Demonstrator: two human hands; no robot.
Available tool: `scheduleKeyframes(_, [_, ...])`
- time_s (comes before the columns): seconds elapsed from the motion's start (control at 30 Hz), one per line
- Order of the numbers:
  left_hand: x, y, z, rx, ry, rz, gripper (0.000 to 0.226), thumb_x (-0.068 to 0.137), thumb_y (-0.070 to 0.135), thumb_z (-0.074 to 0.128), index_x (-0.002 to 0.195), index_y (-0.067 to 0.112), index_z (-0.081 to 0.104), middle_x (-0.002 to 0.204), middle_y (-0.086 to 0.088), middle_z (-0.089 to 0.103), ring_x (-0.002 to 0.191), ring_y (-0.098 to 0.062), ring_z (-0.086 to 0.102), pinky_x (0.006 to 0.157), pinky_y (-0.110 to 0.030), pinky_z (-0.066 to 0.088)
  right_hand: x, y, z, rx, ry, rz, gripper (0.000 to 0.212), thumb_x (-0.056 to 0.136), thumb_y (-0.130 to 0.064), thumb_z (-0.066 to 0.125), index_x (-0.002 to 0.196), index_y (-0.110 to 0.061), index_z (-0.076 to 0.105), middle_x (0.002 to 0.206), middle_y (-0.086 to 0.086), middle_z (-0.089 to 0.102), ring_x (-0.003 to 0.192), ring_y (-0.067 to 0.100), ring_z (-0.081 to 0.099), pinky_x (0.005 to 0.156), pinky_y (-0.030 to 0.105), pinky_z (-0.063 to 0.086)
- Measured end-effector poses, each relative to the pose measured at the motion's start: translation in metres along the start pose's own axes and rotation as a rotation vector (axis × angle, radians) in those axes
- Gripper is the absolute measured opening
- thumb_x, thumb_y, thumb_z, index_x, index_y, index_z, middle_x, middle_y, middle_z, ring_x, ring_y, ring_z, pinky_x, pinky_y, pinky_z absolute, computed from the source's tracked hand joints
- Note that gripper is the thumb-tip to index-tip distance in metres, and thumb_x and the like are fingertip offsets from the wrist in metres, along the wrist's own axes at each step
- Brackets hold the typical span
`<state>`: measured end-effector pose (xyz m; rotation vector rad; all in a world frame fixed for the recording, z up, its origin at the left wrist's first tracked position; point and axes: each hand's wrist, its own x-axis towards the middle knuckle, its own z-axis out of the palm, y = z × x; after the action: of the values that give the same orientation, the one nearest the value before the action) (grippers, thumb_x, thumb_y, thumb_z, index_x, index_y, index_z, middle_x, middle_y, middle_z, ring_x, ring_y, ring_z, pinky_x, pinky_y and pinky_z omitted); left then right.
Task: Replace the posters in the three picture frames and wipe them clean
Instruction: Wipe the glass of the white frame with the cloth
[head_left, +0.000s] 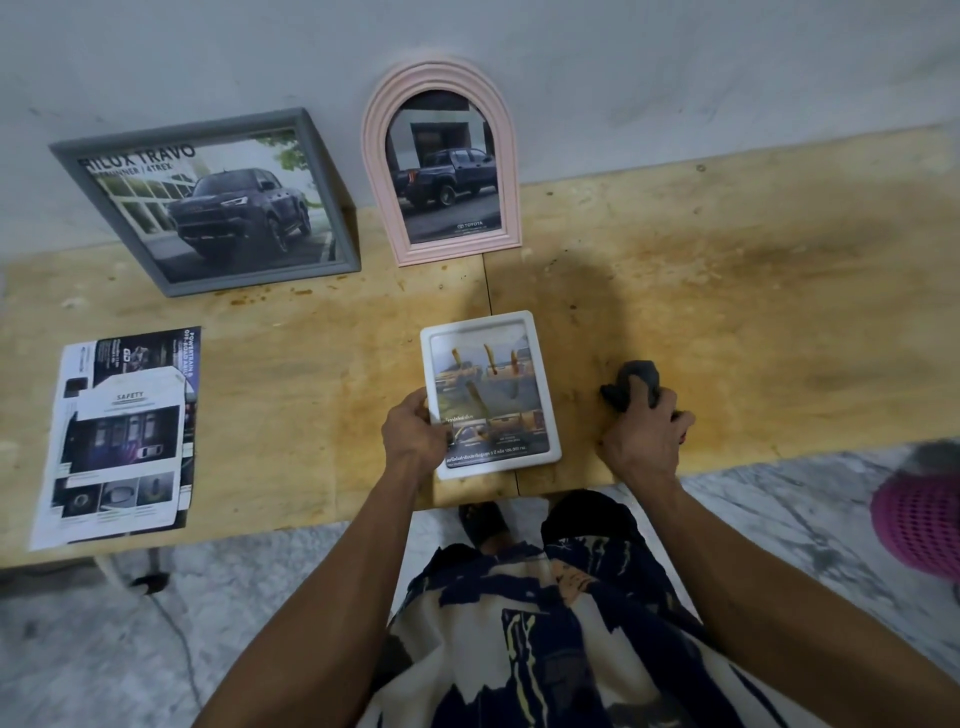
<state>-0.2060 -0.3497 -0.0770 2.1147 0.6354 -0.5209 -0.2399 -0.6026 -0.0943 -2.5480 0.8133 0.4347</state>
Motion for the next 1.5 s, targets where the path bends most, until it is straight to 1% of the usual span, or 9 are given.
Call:
scheduleKeyframes(0.17, [-0.001, -0.001, -0.001, 0.018, -0.017, 0.024, 0.049, 0.084, -0.005, 0.061, 0.128, 0.018, 0.063, 0.094, -0.002, 0.071, 0.083, -0.020, 0.063, 0.075, -0.031, 0.054, 0.010, -0.018, -0.011, 0.253, 0.066, 0.007, 0.047, 0.098, -0.014, 0.046, 0.144, -0.014, 0.035, 0.130, 0.020, 0.045, 0.113, 0.041, 0.048, 0.083, 0.046, 0.046])
scheduleKeyframes(0.33, [0.007, -0.013, -0.002, 0.156, 0.057, 0.177, 0.014, 0.093, 0.013, 0.056, 0.103, 0.010, 0.065, 0.076, -0.004, 0.059, 0.081, -0.032, 0.063, 0.063, -0.030, 0.042, 0.004, -0.049, -0.007, 0.439, 0.109, -0.133, 0.035, 0.102, -0.032, 0.044, 0.126, -0.007, 0.049, 0.108, 0.014, 0.063, 0.090, 0.034, 0.060, 0.065, 0.035, 0.040])
scheduleKeyframes(0.47, [0.020, -0.027, -0.005, 0.389, 0.130, 0.248, 0.040, 0.100, 0.036, 0.046, 0.135, 0.018, 0.051, 0.127, -0.014, 0.051, 0.118, -0.040, 0.046, 0.090, -0.049, 0.044, 0.004, -0.072, -0.001, 0.409, 0.163, -0.211, 0.036, 0.103, -0.038, 0.039, 0.110, -0.007, 0.054, 0.088, 0.010, 0.062, 0.073, 0.032, 0.058, 0.057, 0.033, 0.037])
scheduleKeyframes(0.57, [0.027, -0.032, -0.004, 0.439, 0.206, 0.368, 0.040, 0.102, 0.039, 0.038, 0.139, 0.026, 0.044, 0.137, -0.011, 0.043, 0.124, -0.039, 0.038, 0.098, -0.053, 0.037, 0.010, -0.085, 0.002, 0.346, 0.217, -0.310, 0.033, 0.104, -0.037, 0.037, 0.103, -0.009, 0.053, 0.080, 0.007, 0.057, 0.066, 0.028, 0.052, 0.051, 0.030, 0.028])
scheduleKeyframes(0.67, [0.036, -0.037, 0.005, 0.454, 0.219, 0.378, 0.044, 0.105, 0.043, 0.028, 0.146, 0.029, 0.037, 0.151, -0.009, 0.035, 0.137, -0.035, 0.027, 0.109, -0.055, 0.025, 0.019, -0.100, 0.009, 0.239, 0.254, -0.400, 0.030, 0.105, -0.033, 0.036, 0.111, -0.010, 0.055, 0.096, 0.008, 0.057, 0.078, 0.027, 0.052, 0.056, 0.032, 0.032])
scheduleKeyframes(0.8, [0.042, -0.040, 0.016, 0.528, 0.238, 0.376, 0.051, 0.106, 0.047, 0.019, 0.152, 0.028, 0.028, 0.159, -0.006, 0.026, 0.144, -0.035, 0.019, 0.112, -0.062, 0.020, 0.031, -0.104, 0.035, -0.091, 0.258, -0.547, 0.040, 0.104, -0.030, 0.033, 0.134, -0.011, 0.051, 0.132, 0.012, 0.053, 0.115, 0.037, 0.047, 0.081, 0.048, 0.047])
scheduleKeyframes(0.93, [0.042, -0.044, 0.022, 0.531, 0.245, 0.330, 0.053, 0.106, 0.048, 0.014, 0.156, 0.032, 0.018, 0.165, -0.001, 0.014, 0.150, -0.033, 0.007, 0.117, -0.062, 0.008, 0.032, -0.099, 0.063, -0.277, 0.188, -0.593, 0.050, 0.105, -0.032, 0.026, 0.149, -0.009, 0.034, 0.156, 0.010, 0.031, 0.141, 0.034, 0.028, 0.105, 0.050, 0.032])
scheduleKeyframes(1.07, [0.043, -0.045, 0.023, 0.518, 0.242, 0.308, 0.053, 0.106, 0.049, 0.010, 0.157, 0.036, 0.012, 0.167, 0.003, 0.005, 0.153, -0.028, -0.005, 0.119, -0.060, -0.002, 0.030, -0.098, 0.071, -0.311, 0.214, -0.596, 0.051, 0.103, -0.031, 0.029, 0.148, -0.006, 0.034, 0.158, 0.012, 0.026, 0.143, 0.034, 0.024, 0.105, 0.051, 0.028])
scheduleKeyframes(1.5, [0.049, -0.052, 0.031, 0.552, 0.293, 0.305, 0.052, 0.105, 0.050, 0.008, 0.156, 0.041, 0.009, 0.167, 0.005, 0.005, 0.153, -0.026, -0.004, 0.119, -0.059, -0.001, 0.034, -0.107, 0.085, -0.195, 0.146, -0.710, 0.056, 0.097, -0.027, 0.034, 0.149, -0.008, 0.033, 0.159, 0.010, 0.025, 0.147, 0.025, 0.021, 0.118, 0.039, 0.011])
